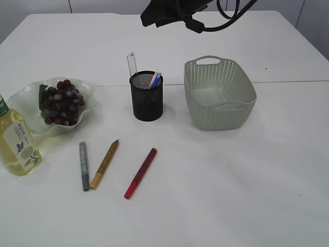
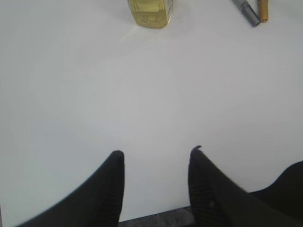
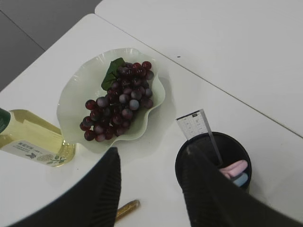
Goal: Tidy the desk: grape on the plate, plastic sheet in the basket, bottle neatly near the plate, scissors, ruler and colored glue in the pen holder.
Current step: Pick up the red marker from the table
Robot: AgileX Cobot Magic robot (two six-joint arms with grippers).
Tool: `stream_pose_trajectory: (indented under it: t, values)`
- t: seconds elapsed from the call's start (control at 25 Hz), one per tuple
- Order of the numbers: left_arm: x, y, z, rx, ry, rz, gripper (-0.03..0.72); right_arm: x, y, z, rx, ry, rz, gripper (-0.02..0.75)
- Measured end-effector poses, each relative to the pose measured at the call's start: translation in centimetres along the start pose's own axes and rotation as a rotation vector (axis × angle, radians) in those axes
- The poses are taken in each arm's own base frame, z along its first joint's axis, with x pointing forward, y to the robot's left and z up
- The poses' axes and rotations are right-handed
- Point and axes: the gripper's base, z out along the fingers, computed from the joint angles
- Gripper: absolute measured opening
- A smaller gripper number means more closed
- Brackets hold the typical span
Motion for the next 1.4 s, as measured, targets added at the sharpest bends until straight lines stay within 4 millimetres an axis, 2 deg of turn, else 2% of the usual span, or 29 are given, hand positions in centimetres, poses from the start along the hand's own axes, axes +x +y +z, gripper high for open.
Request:
stream_pose_trajectory:
  t: [0.2,0.32,0.56,0.72,0.84,1.2,1.4]
  values:
    - [0.0,0.0,0.0,0.000,0.000,0.000,0.313,-0.7,3.4,-1.8,0.062,0.094,-0.016,0.319]
    - [0.0,0.0,0.0,0.000,0.000,0.000,0.312,-0.5,5.5,-2.1,0.089,0.174,0.003,0.319]
    - [0.0,0.0,0.0,0.000,0.000,0.000,0.312,-0.2,8.0,-1.5,0.151,0.233,0.046,0.319]
    - [0.0,0.0,0.0,0.000,0.000,0.009,0.309,0.8,9.6,-1.0,0.176,0.290,0.053,0.319]
    - [0.0,0.0,0.0,0.000,0.000,0.013,0.307,2.3,9.8,-0.5,0.197,0.358,0.064,0.319]
    - [0.0,0.0,0.0,0.000,0.000,0.015,0.307,8.9,8.9,1.0,0.208,0.609,0.112,0.318]
    - [0.0,-0.1,0.0,0.006,-0.001,0.030,0.307,10.2,8.7,1.1,0.202,0.657,0.088,0.318]
